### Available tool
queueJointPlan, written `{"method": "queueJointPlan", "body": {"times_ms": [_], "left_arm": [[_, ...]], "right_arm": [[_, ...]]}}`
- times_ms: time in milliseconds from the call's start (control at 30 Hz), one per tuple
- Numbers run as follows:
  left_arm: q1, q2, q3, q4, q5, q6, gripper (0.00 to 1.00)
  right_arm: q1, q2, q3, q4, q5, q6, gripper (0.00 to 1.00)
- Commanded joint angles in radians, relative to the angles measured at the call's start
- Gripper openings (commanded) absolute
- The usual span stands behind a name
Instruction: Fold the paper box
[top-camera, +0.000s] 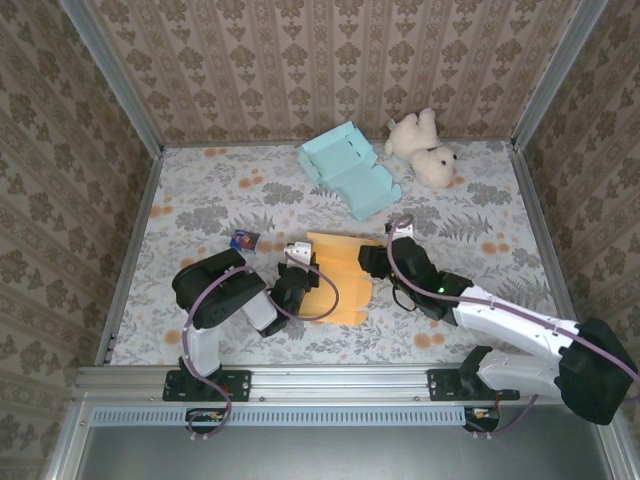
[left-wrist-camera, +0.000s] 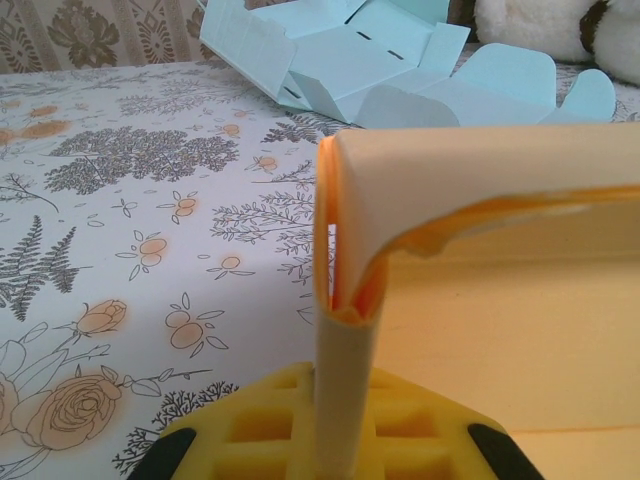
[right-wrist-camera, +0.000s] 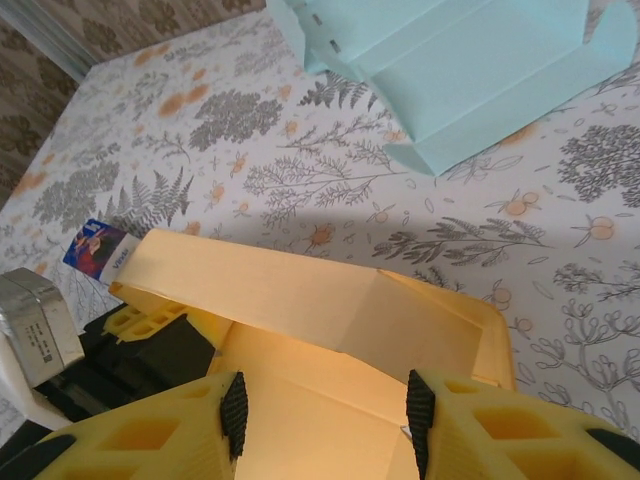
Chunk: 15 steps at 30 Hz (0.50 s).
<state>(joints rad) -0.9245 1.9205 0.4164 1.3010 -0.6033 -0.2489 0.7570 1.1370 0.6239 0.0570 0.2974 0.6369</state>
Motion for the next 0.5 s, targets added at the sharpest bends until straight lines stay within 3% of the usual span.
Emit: {"method": "queueJointPlan", "body": {"times_ms": [0, 467], "left_arm": [[-0.01, -0.014, -0.019, -0.003, -0.024, -0.015, 0.0], [-0.011, 0.008, -0.008, -0.001, -0.026, -0.025, 0.0]], "right_arm": [[0.021, 0.028, 0.051, 0.035, 0.006, 0.014, 0.49], [0.03, 0.1, 0.05, 0.086, 0.04, 0.016, 0.51]]}}
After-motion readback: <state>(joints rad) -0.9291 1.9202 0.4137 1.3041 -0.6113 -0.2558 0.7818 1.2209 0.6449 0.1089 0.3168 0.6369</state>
